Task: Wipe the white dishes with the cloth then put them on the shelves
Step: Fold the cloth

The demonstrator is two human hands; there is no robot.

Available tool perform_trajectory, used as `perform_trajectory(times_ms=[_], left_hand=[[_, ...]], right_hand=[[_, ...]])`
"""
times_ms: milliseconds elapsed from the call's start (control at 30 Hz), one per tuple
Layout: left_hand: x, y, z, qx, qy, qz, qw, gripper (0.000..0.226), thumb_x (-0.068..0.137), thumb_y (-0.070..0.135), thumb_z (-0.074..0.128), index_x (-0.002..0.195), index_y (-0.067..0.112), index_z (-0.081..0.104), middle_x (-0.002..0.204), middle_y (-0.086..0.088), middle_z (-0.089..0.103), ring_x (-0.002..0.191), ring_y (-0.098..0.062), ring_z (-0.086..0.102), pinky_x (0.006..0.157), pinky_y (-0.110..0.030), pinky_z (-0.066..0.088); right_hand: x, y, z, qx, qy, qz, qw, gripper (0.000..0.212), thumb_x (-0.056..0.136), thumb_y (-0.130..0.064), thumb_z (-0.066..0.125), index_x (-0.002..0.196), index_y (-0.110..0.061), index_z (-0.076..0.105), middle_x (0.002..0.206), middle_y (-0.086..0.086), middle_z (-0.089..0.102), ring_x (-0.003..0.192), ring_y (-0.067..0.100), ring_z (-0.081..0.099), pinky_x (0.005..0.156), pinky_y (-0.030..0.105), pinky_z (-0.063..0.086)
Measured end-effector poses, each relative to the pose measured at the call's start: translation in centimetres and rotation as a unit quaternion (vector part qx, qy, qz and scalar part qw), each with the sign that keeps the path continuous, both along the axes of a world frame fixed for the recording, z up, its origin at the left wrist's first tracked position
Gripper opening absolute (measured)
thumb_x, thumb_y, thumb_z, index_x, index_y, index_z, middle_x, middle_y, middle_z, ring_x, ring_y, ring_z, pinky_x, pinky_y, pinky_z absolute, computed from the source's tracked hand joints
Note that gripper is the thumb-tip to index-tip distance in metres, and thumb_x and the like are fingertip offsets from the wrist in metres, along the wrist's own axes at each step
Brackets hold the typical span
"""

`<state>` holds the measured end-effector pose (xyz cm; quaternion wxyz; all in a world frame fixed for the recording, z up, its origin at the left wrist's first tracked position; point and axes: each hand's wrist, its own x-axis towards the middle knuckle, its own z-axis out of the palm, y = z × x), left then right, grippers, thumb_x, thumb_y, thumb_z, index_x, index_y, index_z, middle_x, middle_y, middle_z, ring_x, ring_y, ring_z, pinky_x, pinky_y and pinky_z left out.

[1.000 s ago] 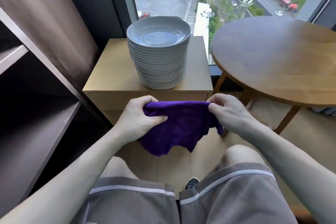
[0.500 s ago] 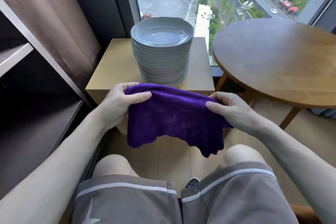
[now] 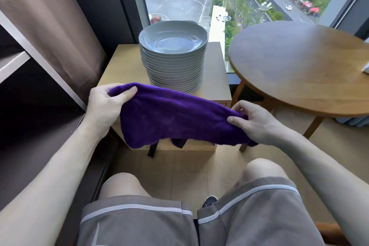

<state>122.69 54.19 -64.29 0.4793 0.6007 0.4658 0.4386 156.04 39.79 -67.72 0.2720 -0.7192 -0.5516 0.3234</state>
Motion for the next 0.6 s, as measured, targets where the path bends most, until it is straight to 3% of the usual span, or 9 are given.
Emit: perform_trajectory(times_ms=[100, 200, 300, 433, 467, 533, 600], left_hand=[[-0.8, 0.6, -1.1, -0.002, 0.024, 0.047, 0.999, 0.011, 0.088, 0.018, 0.084, 0.078, 0.021, 0.082, 0.072, 0.004, 0.077, 0.061, -0.005, 0.067, 0.056, -0.018, 0.053], [-0.7, 0.9, -2.0, -0.074, 0.009, 0.041, 0.996, 0.005, 0.087, 0.02, 0.084, 0.085, 0.015, 0.082, 0.082, -0.005, 0.08, 0.066, -0.012, 0.072, 0.059, -0.021, 0.057], [0.2, 0.5, -2.3, -0.145, -0.025, 0.034, 0.989, 0.011, 0.089, 0.021, 0.081, 0.092, 0.011, 0.081, 0.086, -0.01, 0.079, 0.07, -0.019, 0.073, 0.063, -0.029, 0.059], [2.4, -1.4, -2.7, -0.179, -0.062, -0.012, 0.982, 0.012, 0.097, 0.017, 0.072, 0.102, 0.008, 0.077, 0.083, -0.007, 0.077, 0.065, -0.018, 0.072, 0.052, -0.027, 0.056], [3.0, -2.1, -2.8, -0.183, -0.068, -0.018, 0.981, 0.013, 0.097, 0.017, 0.071, 0.104, 0.008, 0.077, 0.086, -0.008, 0.077, 0.068, -0.018, 0.072, 0.056, -0.028, 0.058], [4.3, -3.5, -3.0, -0.192, -0.084, -0.041, 0.977, 0.019, 0.096, 0.018, 0.071, 0.108, 0.005, 0.076, 0.093, -0.012, 0.078, 0.077, -0.022, 0.074, 0.065, -0.032, 0.061], [5.5, -4.8, -3.1, -0.199, -0.099, -0.083, 0.972, 0.033, 0.089, 0.024, 0.074, 0.114, 0.002, 0.074, 0.101, -0.018, 0.078, 0.086, -0.028, 0.076, 0.07, -0.037, 0.063]], right_hand=[[1.0, 0.0, 0.6, -0.002, 0.103, -0.027, 0.994, 0.019, 0.096, -0.023, 0.068, 0.111, -0.033, 0.06, 0.095, 0.002, 0.073, 0.084, 0.022, 0.071, 0.066, 0.034, 0.058], [1.0, -0.1, 0.9, -0.002, 0.234, -0.012, 0.972, 0.022, 0.099, -0.005, 0.061, 0.104, -0.027, 0.064, 0.09, 0.011, 0.074, 0.073, 0.028, 0.068, 0.058, 0.035, 0.053], [0.7, -0.1, 1.0, -0.004, 0.343, -0.007, 0.939, 0.031, 0.101, 0.002, 0.05, 0.092, -0.012, 0.076, 0.094, 0.02, 0.068, 0.082, 0.034, 0.06, 0.065, 0.035, 0.05], [-0.1, -0.3, 1.3, -0.005, 0.469, 0.04, 0.882, 0.047, 0.096, 0.018, 0.037, 0.115, -0.003, 0.074, 0.118, 0.023, 0.07, 0.103, 0.034, 0.072, 0.078, 0.039, 0.061], [-0.3, -0.3, 1.3, 0.01, 0.475, 0.052, 0.878, 0.051, 0.092, 0.024, 0.037, 0.12, -0.003, 0.071, 0.122, 0.022, 0.07, 0.109, 0.035, 0.07, 0.083, 0.04, 0.062], [-0.7, -0.3, 1.2, 0.067, 0.412, 0.05, 0.907, 0.05, 0.089, 0.025, 0.051, 0.121, -0.007, 0.07, 0.12, 0.016, 0.072, 0.11, 0.035, 0.07, 0.088, 0.043, 0.061], [-1.2, -0.3, 1.2, 0.128, 0.302, 0.044, 0.944, 0.04, 0.087, 0.01, 0.071, 0.118, -0.014, 0.073, 0.113, 0.008, 0.076, 0.105, 0.03, 0.072, 0.085, 0.04, 0.062]])
